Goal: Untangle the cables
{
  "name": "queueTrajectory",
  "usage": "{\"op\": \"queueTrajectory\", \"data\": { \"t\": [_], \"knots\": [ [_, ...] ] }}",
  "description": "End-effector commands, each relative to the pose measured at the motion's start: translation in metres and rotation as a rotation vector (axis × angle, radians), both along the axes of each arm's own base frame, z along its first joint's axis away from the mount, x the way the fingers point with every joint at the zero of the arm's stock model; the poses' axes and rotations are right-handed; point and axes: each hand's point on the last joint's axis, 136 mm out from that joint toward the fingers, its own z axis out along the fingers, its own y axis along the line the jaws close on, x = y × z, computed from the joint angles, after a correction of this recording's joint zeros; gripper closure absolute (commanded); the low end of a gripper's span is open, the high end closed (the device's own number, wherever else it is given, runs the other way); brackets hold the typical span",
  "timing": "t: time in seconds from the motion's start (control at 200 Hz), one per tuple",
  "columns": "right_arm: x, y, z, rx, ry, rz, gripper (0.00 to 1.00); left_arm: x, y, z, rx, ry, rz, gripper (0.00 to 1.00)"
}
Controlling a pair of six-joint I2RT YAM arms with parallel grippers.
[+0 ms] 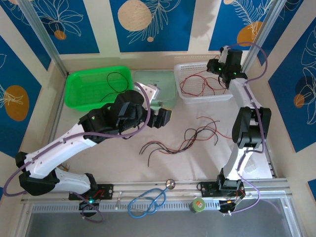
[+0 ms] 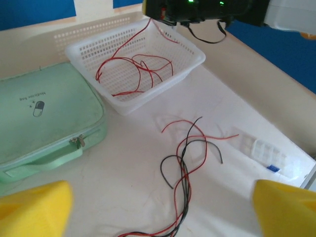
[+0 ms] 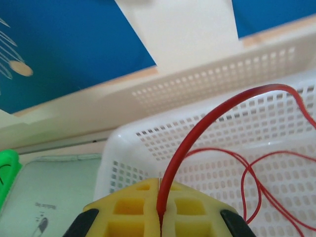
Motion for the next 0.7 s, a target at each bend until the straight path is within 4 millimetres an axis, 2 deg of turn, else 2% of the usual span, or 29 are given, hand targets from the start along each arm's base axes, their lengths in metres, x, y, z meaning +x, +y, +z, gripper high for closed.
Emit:
{"op": "queueTrajectory", "data": {
  "t": [0.0, 0.17, 0.29, 0.335, 0.4, 0.555, 0.695],
  "knots": [
    [0.006, -0.001, -0.028, 0.034, 0.089, -0.031, 1.00, -0.007, 0.002, -0.008, 0.046, 0.006, -0.058, 0.00],
    [0.011, -0.001, -0.075, 0.070, 0.185, -0.056, 1.00, -0.007, 0.003, -0.015, 0.080, -0.002, -0.067, 0.00],
    [0.009, 0.001, -0.095, 0.069, 0.223, -0.054, 1.00, -0.006, 0.003, -0.015, 0.076, -0.024, -0.073, 0.00],
    [0.008, 0.001, -0.097, 0.064, 0.228, -0.052, 1.00, -0.006, 0.003, -0.015, 0.073, -0.030, -0.076, 0.00],
    [0.007, 0.000, -0.100, 0.058, 0.238, -0.053, 0.95, -0.006, 0.004, -0.015, 0.069, -0.040, -0.071, 0.00],
    [0.004, -0.002, -0.098, 0.042, 0.252, -0.061, 0.70, -0.005, 0.008, -0.019, 0.075, -0.043, -0.059, 0.00],
    [-0.003, -0.005, -0.087, 0.015, 0.241, -0.074, 0.59, -0.009, 0.009, -0.029, 0.092, -0.021, -0.075, 0.00]
  ]
}}
